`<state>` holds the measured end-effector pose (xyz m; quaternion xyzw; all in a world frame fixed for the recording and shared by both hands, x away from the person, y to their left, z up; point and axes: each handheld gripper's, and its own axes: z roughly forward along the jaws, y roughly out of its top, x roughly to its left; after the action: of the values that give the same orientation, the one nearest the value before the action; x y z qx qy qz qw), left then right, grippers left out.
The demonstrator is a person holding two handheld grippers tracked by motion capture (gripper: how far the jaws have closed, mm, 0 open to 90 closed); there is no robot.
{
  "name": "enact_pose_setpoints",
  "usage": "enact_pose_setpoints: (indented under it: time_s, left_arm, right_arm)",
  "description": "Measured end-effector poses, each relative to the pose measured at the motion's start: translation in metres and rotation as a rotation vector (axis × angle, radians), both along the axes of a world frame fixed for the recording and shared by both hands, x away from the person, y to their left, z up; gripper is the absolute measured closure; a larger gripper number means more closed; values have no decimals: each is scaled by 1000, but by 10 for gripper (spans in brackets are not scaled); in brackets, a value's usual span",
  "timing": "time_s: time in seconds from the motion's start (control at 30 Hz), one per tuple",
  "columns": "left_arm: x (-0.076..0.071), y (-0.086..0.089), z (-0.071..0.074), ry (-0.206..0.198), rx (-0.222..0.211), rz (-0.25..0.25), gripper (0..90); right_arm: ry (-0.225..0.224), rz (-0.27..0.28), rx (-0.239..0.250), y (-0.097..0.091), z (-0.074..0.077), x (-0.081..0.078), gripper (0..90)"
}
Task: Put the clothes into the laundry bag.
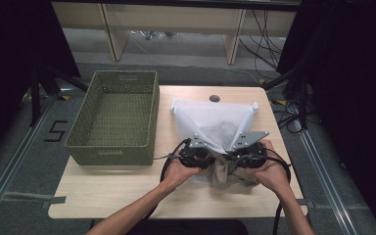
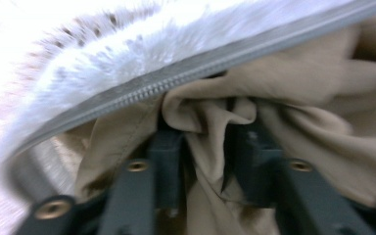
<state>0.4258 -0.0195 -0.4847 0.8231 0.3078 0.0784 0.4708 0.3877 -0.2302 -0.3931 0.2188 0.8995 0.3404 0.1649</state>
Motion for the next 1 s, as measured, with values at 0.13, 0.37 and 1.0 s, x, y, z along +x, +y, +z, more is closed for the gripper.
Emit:
enact_pose_setpoints:
  time_s: [0.13, 0.37, 1.0]
  left_arm:
    - [-11, 12, 10, 27, -14, -17, 423]
    - [-44, 23, 12, 65, 30, -69, 243]
    - [-24, -30, 3, -80, 90, 58, 811]
  right_arm:
    - [2, -1, 1, -3, -2, 2, 897]
    - [13, -12, 4, -3, -1, 1, 897]
    - [2, -1, 0, -8, 4, 1, 898]
